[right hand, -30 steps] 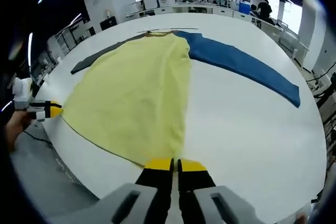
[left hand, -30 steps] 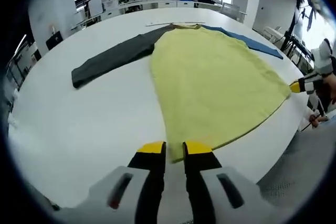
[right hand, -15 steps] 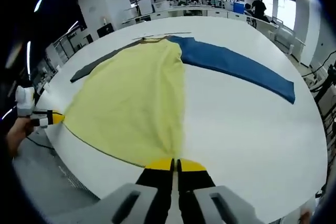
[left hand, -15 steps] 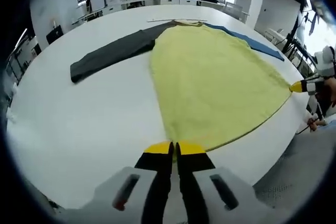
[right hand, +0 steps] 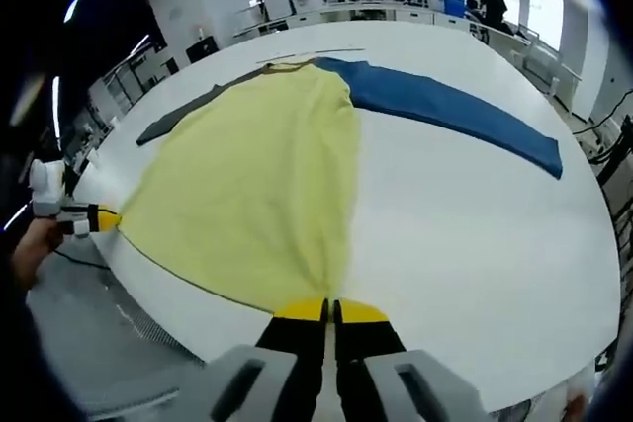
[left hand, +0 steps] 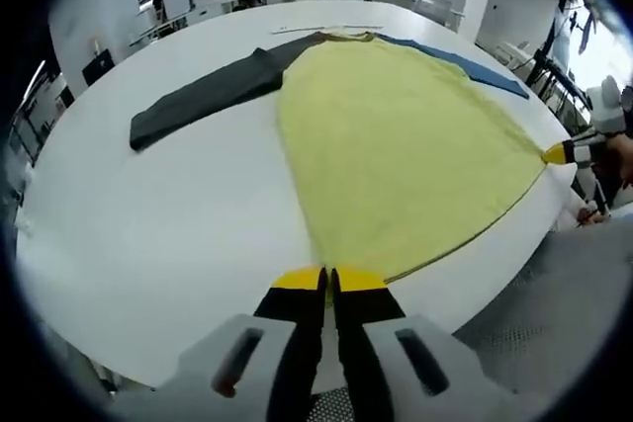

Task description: Fold the garment on the visible template until the final outline fits inside the template.

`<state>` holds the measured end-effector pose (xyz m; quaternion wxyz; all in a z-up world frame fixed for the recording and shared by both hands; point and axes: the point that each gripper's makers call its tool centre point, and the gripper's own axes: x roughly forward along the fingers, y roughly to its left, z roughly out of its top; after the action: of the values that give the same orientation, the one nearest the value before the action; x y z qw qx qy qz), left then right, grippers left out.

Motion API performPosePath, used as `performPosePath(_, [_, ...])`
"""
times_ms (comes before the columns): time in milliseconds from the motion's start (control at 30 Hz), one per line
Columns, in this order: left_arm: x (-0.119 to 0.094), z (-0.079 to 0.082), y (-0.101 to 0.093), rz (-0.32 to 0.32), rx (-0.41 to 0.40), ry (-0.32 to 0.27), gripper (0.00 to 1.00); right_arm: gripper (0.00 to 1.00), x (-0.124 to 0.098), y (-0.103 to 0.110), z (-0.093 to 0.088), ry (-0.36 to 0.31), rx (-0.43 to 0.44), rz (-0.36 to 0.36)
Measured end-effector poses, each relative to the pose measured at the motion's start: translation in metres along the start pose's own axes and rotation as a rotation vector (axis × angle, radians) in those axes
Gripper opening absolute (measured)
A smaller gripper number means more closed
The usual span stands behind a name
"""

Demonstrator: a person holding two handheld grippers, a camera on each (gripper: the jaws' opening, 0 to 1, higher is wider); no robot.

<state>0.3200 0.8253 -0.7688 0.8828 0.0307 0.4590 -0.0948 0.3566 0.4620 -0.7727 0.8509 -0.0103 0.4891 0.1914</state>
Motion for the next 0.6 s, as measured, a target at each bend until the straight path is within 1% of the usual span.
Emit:
performPosePath(167, [-0.003,-0.004,-0.001,0.0,0.014,0.012,0.0,0.0,-0.002,0.003,-0.006,0.016,-0.008,0.01])
performPosePath(333, [-0.006,-0.006,0.0,0.009,0.049,0.023,0.0,0.0,-0.005,0.008,-0.012,0.037,-0.022,0.02])
performPosePath(600, [-0.007,-0.009,0.0,0.008,0.052,0.031,0.0,0.0,-0.006,0.009,-0.017,0.041,-0.012,0.026])
